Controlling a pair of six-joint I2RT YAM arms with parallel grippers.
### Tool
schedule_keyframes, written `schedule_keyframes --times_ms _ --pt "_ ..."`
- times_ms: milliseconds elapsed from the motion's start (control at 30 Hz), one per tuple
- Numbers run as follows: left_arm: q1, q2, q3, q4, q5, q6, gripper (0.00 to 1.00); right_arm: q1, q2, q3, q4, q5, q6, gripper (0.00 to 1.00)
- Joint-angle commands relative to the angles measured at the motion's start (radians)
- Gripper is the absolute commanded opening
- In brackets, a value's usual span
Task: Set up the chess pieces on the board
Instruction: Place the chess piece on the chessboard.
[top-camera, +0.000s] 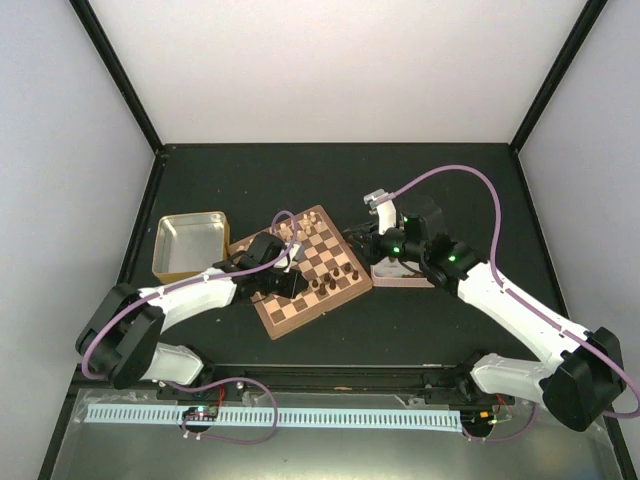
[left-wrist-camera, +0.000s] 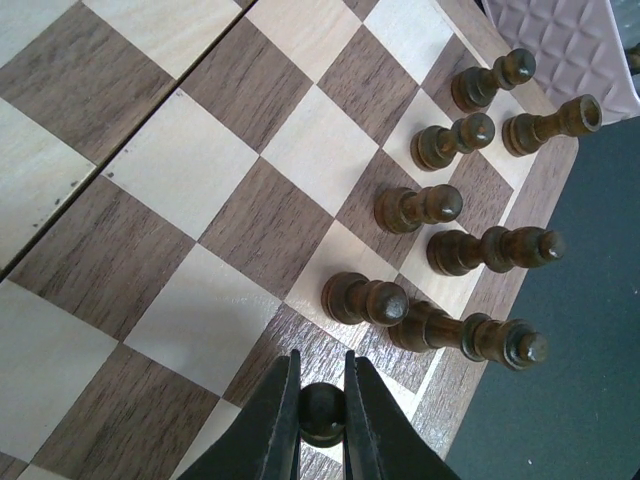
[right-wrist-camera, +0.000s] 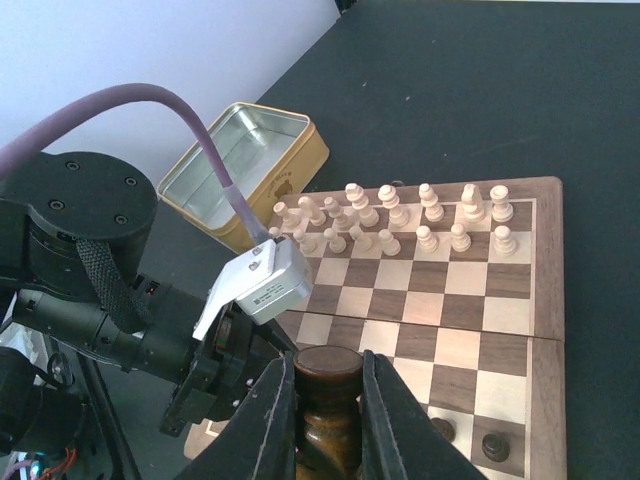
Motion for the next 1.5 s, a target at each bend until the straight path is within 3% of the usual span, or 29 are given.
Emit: schedule_keyframes --times_ms 0,133,567,867,1033,1167,1333,1467 --pt "-0.006 0.013 -0.001 0.043 0.012 0.012 0.09 0.005 -0.023 -0.010 -0.009 0.039 0.014 0.13" --pt "-0.009 0.018 -0.010 0.041 -0.022 0.017 0.15 0.005 -0.020 -0.006 -0.014 0.040 0.011 0.13" --pt "-0.025 0.020 -0.006 0.025 -0.042 0.025 0.21 0.004 -0.008 0.002 -0.025 0.046 -0.004 0.14" --pt "-0.023 -0.077 0.031 -0.045 -0.065 0.016 0.31 0.005 0.000 0.003 -0.001 0.007 0.065 0.14" --pt "-0.016 -0.217 0.065 -0.091 -0.136 -0.021 0.39 0.006 0.040 -0.026 0.117 -0.094 0.197 0.13" --pt "0.014 -0.365 0.101 -0.099 -0.158 -0.088 0.52 0.034 0.091 -0.040 0.276 -0.208 0.260 0.14" --pt "0.082 -0.535 0.115 -0.051 -0.063 -0.219 0.66 0.084 0.195 0.089 0.248 -0.199 0.140 0.14" --pt "0.121 -0.650 0.071 0.021 -0.044 -0.245 0.68 0.086 0.302 0.215 0.234 -0.145 0.353 0.13"
